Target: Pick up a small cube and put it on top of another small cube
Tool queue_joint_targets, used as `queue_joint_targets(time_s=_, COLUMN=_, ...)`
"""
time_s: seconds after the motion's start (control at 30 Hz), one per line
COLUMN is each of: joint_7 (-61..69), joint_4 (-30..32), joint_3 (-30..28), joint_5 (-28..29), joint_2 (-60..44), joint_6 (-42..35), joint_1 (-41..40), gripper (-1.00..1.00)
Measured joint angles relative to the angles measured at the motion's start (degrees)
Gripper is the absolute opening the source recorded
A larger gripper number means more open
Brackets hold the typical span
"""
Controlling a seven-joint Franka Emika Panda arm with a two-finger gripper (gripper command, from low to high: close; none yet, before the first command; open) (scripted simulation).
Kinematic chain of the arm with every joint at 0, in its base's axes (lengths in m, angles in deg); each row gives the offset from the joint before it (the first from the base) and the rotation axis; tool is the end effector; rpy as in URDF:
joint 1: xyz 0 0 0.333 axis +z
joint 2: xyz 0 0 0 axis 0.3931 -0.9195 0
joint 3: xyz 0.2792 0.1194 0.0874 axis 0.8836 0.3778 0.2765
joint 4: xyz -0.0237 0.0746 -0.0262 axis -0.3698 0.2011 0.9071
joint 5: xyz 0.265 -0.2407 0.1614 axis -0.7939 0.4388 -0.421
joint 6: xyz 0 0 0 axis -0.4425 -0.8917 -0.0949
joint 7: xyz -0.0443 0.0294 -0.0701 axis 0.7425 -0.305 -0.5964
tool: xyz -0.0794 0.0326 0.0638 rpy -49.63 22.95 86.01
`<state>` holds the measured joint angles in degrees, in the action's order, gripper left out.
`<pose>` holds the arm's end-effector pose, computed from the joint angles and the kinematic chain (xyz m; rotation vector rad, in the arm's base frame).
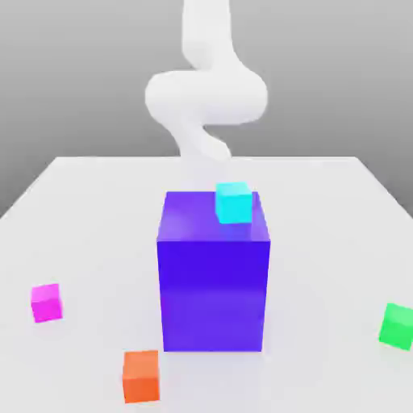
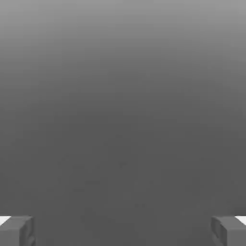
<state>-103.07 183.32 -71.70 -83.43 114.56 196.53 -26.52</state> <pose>0.3806 -0.0313 0.6637 -2.4282 1.2097 -0.9457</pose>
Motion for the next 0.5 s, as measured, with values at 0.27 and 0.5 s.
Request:
queue_joint_targets(time_s=0.27, joint_7=-9.59, joint_4=7.26, joint_3=-4.45, joint_5=1.80, joint_2=-16.89, joint_6=9.47, joint_1=-10.45, gripper=0.00)
queue_joint_targets(time_s=0.5, joint_7=-16.45, joint_4=13.48, joint_3=-10.36, joint_5=1.47, joint_2=-31.37, joint_6=17.62, joint_1=-17.69, gripper=0.00)
